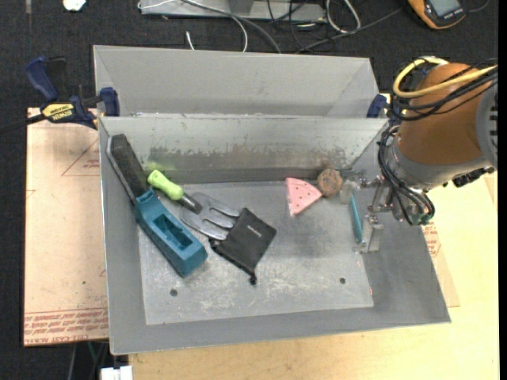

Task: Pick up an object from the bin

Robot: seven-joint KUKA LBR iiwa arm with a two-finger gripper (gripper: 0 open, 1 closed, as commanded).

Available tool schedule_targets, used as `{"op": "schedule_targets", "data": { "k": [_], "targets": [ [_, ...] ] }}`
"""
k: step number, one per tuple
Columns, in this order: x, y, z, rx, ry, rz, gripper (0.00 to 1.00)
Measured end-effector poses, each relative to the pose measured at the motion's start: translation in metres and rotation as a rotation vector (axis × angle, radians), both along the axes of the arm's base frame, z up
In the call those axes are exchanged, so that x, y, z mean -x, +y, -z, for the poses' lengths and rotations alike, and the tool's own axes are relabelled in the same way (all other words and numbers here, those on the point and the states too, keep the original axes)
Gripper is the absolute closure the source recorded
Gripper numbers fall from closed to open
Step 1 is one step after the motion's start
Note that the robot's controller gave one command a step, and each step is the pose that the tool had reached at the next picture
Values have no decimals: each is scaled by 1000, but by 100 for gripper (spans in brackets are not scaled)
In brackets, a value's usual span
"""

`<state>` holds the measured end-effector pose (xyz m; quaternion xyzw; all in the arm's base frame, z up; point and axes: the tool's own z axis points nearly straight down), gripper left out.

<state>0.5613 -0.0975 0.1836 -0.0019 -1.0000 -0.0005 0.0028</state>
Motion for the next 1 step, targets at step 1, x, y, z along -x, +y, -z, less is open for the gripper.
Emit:
{"op": "schedule_targets", "data": {
  "k": [1],
  "targets": [
    [-1, 0, -5, 1, -7, -3, 0]
  ]
}}
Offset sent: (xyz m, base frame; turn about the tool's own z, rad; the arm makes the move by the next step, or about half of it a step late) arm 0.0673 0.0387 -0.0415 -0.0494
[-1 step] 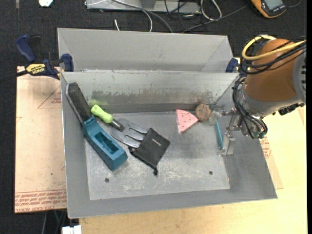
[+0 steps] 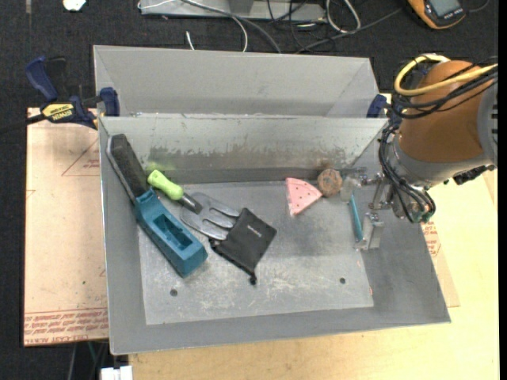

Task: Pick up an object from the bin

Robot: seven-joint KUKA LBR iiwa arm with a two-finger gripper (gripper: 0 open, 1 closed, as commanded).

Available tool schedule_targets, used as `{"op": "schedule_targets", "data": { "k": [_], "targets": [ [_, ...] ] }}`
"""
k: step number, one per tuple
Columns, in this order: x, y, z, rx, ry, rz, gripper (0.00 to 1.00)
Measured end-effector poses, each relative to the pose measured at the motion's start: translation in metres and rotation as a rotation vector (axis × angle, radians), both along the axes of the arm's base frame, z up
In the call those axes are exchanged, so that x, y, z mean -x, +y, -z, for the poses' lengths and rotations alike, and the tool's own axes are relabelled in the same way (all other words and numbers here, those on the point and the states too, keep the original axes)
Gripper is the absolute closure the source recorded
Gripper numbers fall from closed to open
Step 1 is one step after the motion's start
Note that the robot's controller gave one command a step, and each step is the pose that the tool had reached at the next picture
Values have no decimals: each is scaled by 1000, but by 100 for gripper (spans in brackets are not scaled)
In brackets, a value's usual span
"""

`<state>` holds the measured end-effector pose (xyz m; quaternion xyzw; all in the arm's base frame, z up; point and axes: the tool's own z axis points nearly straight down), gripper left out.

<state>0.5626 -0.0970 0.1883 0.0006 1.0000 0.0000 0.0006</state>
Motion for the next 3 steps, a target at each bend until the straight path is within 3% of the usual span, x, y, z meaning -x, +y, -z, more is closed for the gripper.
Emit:
{"op": "schedule_targets", "data": {
  "k": [1, 2, 3],
  "targets": [
    [-58, 31, 35, 1, -6, -39, 0],
    [-62, 71, 61, 0, -4, 97, 0],
    [-63, 106, 99, 1, -7, -47, 0]
  ]
}}
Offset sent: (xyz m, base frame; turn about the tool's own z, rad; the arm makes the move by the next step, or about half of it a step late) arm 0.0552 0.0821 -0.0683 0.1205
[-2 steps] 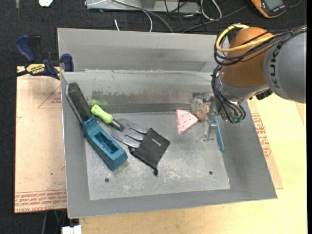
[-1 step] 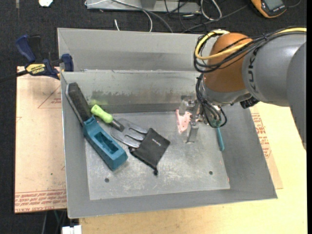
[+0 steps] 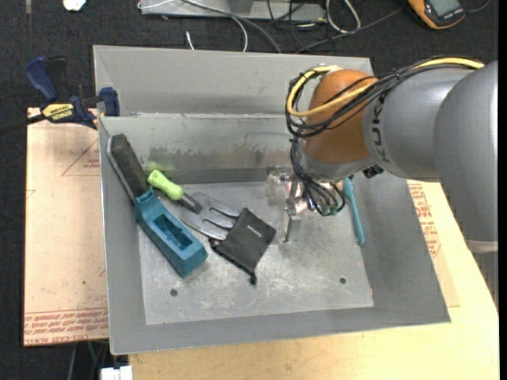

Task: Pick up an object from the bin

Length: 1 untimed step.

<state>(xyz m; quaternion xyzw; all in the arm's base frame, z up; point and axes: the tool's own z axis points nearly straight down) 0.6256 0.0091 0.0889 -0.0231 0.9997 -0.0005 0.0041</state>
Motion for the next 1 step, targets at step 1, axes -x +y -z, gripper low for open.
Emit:
{"op": "schedule_targets", "data": {
  "k": [1],
  "targets": [
    [16, 3, 12, -3, 2, 8, 0]
  ]
}}
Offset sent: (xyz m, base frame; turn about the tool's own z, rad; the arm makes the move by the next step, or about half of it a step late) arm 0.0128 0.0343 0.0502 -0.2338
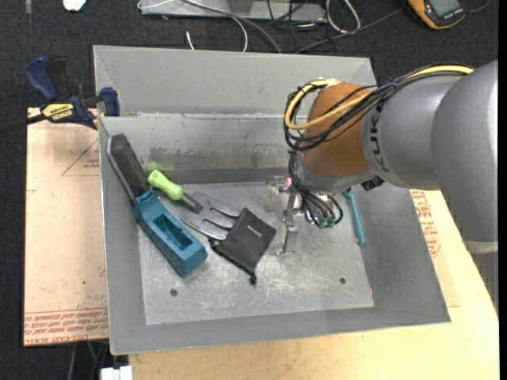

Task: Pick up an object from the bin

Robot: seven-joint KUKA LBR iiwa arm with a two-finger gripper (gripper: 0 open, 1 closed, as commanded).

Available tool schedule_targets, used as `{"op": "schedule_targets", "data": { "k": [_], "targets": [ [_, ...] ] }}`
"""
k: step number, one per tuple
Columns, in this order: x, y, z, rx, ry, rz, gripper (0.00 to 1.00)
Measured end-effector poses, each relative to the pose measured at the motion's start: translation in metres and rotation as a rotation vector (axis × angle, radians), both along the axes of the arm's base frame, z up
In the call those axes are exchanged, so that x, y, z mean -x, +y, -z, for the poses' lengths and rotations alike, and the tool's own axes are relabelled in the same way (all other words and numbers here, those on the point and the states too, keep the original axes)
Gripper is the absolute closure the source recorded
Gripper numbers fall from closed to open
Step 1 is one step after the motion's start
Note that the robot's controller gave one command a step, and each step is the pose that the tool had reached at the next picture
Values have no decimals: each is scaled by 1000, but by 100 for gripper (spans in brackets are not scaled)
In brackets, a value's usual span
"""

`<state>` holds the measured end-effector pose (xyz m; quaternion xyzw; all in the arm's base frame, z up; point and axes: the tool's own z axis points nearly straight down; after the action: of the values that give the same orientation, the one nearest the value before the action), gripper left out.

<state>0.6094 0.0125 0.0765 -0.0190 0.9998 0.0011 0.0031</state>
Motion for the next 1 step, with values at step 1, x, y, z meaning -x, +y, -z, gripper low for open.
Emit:
{"op": "schedule_targets", "data": {
  "k": [1],
  "targets": [
    [0, 3, -8, 1, 2, 223, 0]
  ]
}}
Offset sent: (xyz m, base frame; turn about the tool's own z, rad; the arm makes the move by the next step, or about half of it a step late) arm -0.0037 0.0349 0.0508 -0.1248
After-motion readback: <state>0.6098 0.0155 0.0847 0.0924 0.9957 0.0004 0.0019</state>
